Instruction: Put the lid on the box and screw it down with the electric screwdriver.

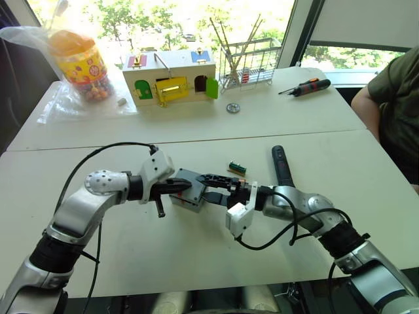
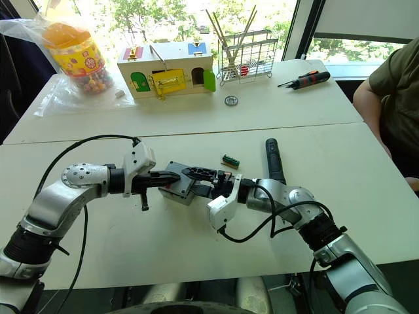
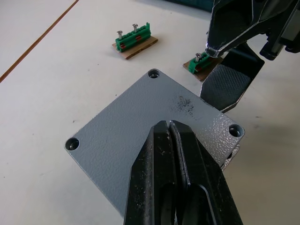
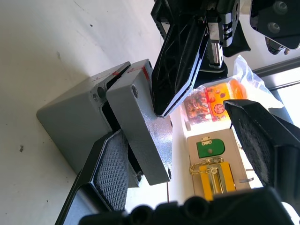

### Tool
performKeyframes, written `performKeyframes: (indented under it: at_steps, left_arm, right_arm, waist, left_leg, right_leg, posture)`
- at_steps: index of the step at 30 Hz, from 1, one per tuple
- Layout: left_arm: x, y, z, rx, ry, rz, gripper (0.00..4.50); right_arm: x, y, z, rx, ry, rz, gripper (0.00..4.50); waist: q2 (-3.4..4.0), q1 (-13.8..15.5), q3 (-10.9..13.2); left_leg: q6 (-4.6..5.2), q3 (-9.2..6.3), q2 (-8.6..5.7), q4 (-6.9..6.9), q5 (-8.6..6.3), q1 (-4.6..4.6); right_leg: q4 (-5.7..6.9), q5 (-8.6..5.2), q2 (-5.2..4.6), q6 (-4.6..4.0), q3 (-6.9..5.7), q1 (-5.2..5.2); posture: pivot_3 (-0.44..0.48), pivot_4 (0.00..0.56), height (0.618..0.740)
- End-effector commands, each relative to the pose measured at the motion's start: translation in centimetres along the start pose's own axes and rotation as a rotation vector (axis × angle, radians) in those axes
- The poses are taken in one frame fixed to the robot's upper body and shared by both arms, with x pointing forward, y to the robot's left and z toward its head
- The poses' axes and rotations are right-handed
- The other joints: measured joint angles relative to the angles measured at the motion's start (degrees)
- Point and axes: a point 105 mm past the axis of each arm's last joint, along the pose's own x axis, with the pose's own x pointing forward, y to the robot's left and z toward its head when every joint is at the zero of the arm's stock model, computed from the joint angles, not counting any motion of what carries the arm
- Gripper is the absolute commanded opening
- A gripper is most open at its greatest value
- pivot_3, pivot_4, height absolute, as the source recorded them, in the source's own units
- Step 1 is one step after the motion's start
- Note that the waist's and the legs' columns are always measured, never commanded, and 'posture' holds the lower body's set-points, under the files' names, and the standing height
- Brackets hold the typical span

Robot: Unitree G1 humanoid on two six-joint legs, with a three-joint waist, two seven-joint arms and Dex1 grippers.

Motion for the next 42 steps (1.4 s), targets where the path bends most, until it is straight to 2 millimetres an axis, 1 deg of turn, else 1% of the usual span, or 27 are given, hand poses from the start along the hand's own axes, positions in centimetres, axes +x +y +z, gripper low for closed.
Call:
performKeyframes:
  at_steps: [1,6,10,12,14,16,19,23,24,27,29,31,34,38,42]
  left_arm:
    - [0.5,-1.6,-7.8,-0.156,0.279,-0.028,0.0]
    - [0.6,-1.6,-8.2,-0.156,0.288,-0.024,0.0]
    - [0.7,-1.5,-8.3,-0.154,0.288,-0.021,0.0]
    - [0.8,-1.5,-8.2,-0.155,0.283,-0.021,0.0]
    - [0.9,-1.4,-8.1,-0.153,0.281,-0.024,0.0]
    - [1.1,-1.5,-8.2,-0.152,0.279,-0.028,0.0]
    - [1.3,-1.6,-8.2,-0.148,0.276,-0.03,0.0]
    - [1.5,-1.7,-7.9,-0.146,0.252,-0.029,0.0]
    - [1.5,-1.7,-7.6,-0.145,0.239,-0.03,0.0]
    - [1.2,-1.1,-5.2,-0.161,0.103,-0.012,0.0]
    - [0.9,-0.9,-3.9,-0.169,0.048,-0.016,0.0]
    - [0.7,-0.8,-3.2,-0.164,0.029,-0.022,0.0]
    - [0.6,-0.9,-2.8,-0.138,0.031,-0.039,0.0]
    - [0.4,-0.9,-2.8,-0.107,0.055,-0.047,0.0]
    - [0.1,-0.7,-2.0,-0.098,0.045,-0.043,0.0]
  right_arm:
    - [-0.6,-4.1,1.0,-0.053,-0.058,-0.151,3.6]
    - [-0.9,-4.3,1.5,-0.058,-0.086,-0.132,3.6]
    - [-0.7,-3.0,1.7,0.002,-0.103,0.048,3.6]
    - [-0.6,-3.2,1.7,0.043,-0.096,0.095,3.6]
    - [-0.6,-3.8,1.8,0.033,-0.111,0.116,3.6]
    - [-0.6,-4.0,2.0,0.019,-0.12,0.139,3.6]
    - [-0.7,-4.5,2.1,0.036,-0.127,0.137,3.6]
    - [-1.1,-4.9,1.8,0.054,-0.103,0.128,3.6]
    - [-1.1,-5.1,1.7,0.06,-0.096,0.119,3.6]
    - [-1.6,-5.0,0.6,0.141,-0.026,0.081,3.6]
    - [-1.7,-4.7,0.4,0.166,-0.008,0.079,3.6]
    - [-1.7,-4.4,0.4,0.178,-0.005,0.08,3.6]
    - [-1.5,-4.0,0.5,0.189,-0.003,0.075,3.6]
    - [-1.1,-3.8,0.4,0.198,0.001,0.065,3.6]
    - [-0.7,-3.7,0.3,0.201,0.002,0.052,3.6]
  waist:
    - [0.0,0.04,0.0]
    - [0.0,0.08,0.0]
    - [0.0,0.07,0.0]
    - [0.0,0.05,0.0]
    - [0.06,-0.09,-0.12]
    - [0.25,-0.26,-0.5]
    - [0.32,-0.08,-0.75]
    - [0.34,-0.01,-0.75]
    - [0.34,0.03,-0.75]
    - [0.35,0.06,-0.75]
    - [0.28,0.02,-0.68]
    - [0.27,-0.04,-0.62]
    - [0.26,-0.1,-0.55]
    - [0.2,-0.11,-0.39]
    - [0.21,-0.14,-0.29]
  left_leg:
    - [0.0,-0.01,0.0,0.0,0.0,0.0]
    - [0.01,-0.04,-0.01,0.01,0.0,0.02]
    - [0.05,-0.05,-0.01,0.01,-0.03,0.03]
    - [0.11,-0.06,-0.01,0.02,-0.06,0.06]
    - [0.26,-0.06,0.01,0.02,-0.15,0.09]
    - [0.34,-0.06,0.05,-0.01,-0.2,0.16]
    - [0.45,-0.11,0.07,-0.15,-0.27,0.53]
    - [0.58,-0.11,0.05,-0.23,-0.37,1.01]
    - [0.58,-0.12,0.05,-0.23,-0.37,1.01]
    - [0.58,-0.13,0.04,-0.23,-0.37,1.01]
    - [0.58,-0.14,0.04,-0.23,-0.37,0.95]
    - [0.58,-0.14,0.05,-0.24,-0.37,0.87]
    - [0.58,-0.14,0.05,-0.29,-0.37,0.78]
    - [0.57,-0.14,0.05,-0.3,-0.37,0.74]
    - [0.56,-0.14,0.06,-0.31,-0.37,0.68]
  right_leg:
    - [-0.01,0.0,0.0,0.0,0.0,0.01]
    - [-0.04,0.0,0.0,0.0,-0.01,0.08]
    - [-0.13,0.0,-0.01,0.0,-0.02,0.15]
    - [-0.16,0.0,-0.01,0.01,-0.03,0.19]
    - [-0.16,0.0,0.0,0.0,-0.03,0.21]
    - [-0.15,0.0,0.02,0.01,-0.03,0.24]
    - [-0.16,-0.07,0.03,0.06,-0.07,0.55]
    - [-0.19,-0.29,-0.01,0.02,-0.08,1.01]
    - [-0.19,-0.29,-0.01,0.02,-0.08,1.01]
    - [-0.2,-0.29,-0.02,0.02,-0.08,1.01]
    - [-0.2,-0.29,-0.02,0.02,-0.08,0.95]
    - [-0.19,-0.29,-0.01,0.02,-0.08,0.85]
    - [-0.19,-0.29,-0.01,0.02,-0.07,0.75]
    - [-0.19,-0.29,-0.01,0.02,-0.07,0.68]
    - [-0.19,-0.29,-0.01,0.02,-0.07,0.62]
  posture:
    - [0.0,0.15,0.74]
    - [0.0,0.15,0.74]
    - [0.0,0.15,0.74]
    - [0.0,0.15,0.74]
    - [0.0,0.15,0.74]
    - [0.0,0.15,0.74]
    - [0.0,0.15,0.74]
    - [0.0,0.15,0.74]
    - [0.0,0.15,0.74]
    - [0.0,0.15,0.74]
    - [0.0,0.15,0.74]
    - [0.0,0.15,0.74]
    - [0.0,0.15,0.74]
    - [0.0,0.15,0.74]
    - [0.0,0.15,0.74]
